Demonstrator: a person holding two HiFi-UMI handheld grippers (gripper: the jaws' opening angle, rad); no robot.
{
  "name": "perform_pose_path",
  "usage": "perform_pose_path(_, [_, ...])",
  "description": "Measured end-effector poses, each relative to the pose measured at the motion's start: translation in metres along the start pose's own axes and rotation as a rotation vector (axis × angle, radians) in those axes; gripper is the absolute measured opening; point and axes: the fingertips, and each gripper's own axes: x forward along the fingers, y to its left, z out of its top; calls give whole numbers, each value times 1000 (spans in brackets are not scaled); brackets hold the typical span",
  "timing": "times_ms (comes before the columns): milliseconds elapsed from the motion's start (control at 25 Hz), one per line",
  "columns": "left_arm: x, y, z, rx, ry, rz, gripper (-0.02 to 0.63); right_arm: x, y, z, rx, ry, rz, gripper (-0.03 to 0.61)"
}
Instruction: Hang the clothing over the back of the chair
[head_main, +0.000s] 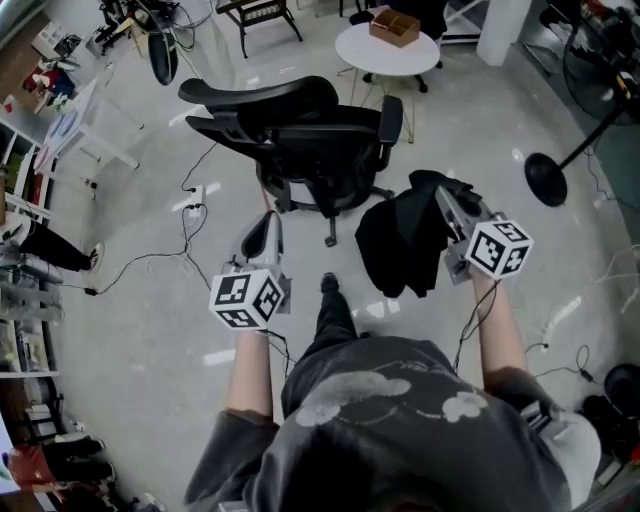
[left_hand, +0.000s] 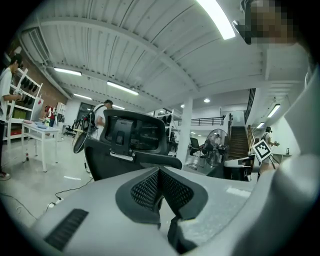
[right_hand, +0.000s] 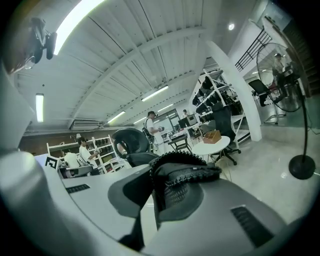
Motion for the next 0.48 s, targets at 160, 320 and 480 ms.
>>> perform_pose_path(160, [25,35,16,7,-12,18,2,35,-9,35,-21,-58,-8,17])
perform_pose_path(320, [47,72,35,8,-42,27,2,69,-27,63,-30,-95,-51,17])
perform_pose_path(480, [72,107,57,22,-61,27,2,107,-39,97,-51,-125,-96,17])
